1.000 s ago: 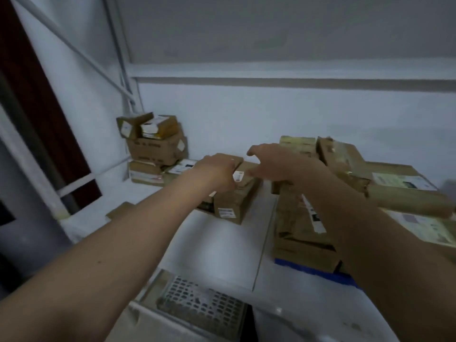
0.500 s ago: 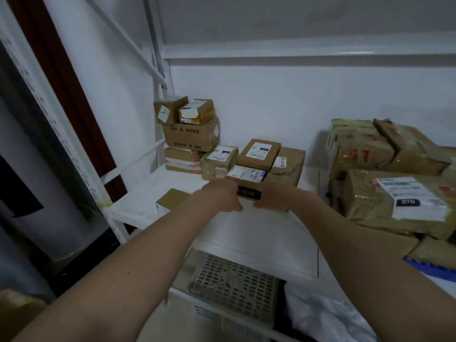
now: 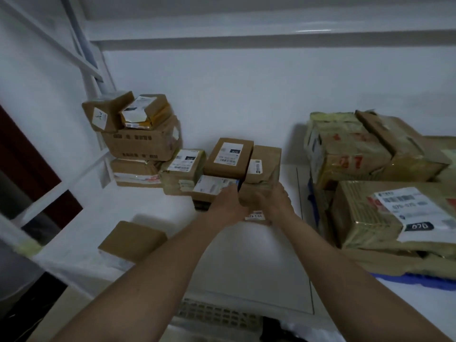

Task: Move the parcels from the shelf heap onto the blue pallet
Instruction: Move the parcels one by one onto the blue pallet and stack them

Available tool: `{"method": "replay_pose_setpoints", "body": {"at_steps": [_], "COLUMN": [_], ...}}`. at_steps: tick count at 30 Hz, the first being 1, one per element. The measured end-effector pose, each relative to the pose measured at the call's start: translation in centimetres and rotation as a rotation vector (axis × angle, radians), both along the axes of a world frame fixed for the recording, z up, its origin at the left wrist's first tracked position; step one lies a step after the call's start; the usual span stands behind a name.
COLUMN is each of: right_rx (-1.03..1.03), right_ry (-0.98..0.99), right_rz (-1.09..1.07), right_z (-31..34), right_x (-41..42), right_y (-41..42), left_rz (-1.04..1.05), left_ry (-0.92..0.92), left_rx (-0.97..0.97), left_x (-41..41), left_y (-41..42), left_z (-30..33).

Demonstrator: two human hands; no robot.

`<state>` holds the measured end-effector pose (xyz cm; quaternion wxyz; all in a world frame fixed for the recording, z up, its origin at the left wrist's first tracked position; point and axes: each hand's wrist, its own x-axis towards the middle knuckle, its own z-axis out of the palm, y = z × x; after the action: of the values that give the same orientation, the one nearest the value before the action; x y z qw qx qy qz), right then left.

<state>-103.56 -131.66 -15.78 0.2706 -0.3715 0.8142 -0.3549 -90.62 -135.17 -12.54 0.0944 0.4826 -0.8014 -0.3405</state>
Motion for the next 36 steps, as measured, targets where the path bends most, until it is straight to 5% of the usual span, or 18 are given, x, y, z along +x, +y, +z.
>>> {"method": "replay_pose_setpoints", "body": {"at_steps": [10,17,27,36], "right_rx": [-0.009,-0.217,-0.466,-0.664], "right_ry": [-0.507,-0.718,-0.599,-0.169], "right_rz": [-0.256,-0.294,-0.120,-0.079], "right_z": [-1.0,0.3,7.2,17.5], "right_x": [-2.8,-2.0,3.8,5.6], "right_y": [-2.3,0.0,5.7,14.1], "left_rz": [0.114,0.118,0.107,0.007], "left_ry": [0.010,0.151,0.522,0.738], "left_rx": [0.258,0.219,0.100,-0.005], "left_x": [-5.3,-5.3,0.8,1.8], "left_y": [-4.2,-2.5,4.6,11.2], "left_z": [-1.3,0.2,6.3,14.1]}}
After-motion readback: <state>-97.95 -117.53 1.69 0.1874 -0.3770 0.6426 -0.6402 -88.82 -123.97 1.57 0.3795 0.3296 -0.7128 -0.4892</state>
